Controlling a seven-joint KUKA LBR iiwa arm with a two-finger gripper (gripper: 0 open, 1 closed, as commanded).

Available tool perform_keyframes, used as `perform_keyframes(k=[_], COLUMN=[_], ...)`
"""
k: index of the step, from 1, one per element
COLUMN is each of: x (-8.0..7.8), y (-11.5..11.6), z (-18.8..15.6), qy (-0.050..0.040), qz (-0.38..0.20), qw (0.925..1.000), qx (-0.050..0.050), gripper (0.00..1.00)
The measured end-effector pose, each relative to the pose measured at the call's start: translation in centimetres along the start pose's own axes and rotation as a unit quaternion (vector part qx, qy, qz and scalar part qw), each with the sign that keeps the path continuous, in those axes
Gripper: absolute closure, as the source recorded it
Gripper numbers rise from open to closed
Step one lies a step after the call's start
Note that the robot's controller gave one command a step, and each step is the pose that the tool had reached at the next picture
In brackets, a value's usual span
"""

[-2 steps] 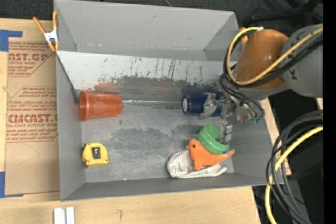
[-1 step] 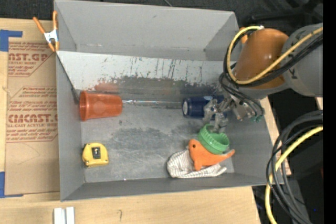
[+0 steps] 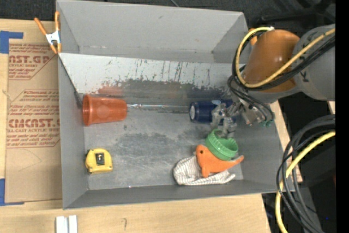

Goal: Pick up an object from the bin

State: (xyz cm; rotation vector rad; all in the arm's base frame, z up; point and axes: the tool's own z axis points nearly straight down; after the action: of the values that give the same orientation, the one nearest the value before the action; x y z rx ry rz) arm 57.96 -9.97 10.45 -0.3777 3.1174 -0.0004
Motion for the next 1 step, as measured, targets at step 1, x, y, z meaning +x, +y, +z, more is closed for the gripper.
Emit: perform_keyframes(k=[1], x=[-0.55], y=[0.93], z=[-2.74], qy=[0.0011], qz=[0.005], qw=[1.0], qx=[0.0], gripper=[1.0])
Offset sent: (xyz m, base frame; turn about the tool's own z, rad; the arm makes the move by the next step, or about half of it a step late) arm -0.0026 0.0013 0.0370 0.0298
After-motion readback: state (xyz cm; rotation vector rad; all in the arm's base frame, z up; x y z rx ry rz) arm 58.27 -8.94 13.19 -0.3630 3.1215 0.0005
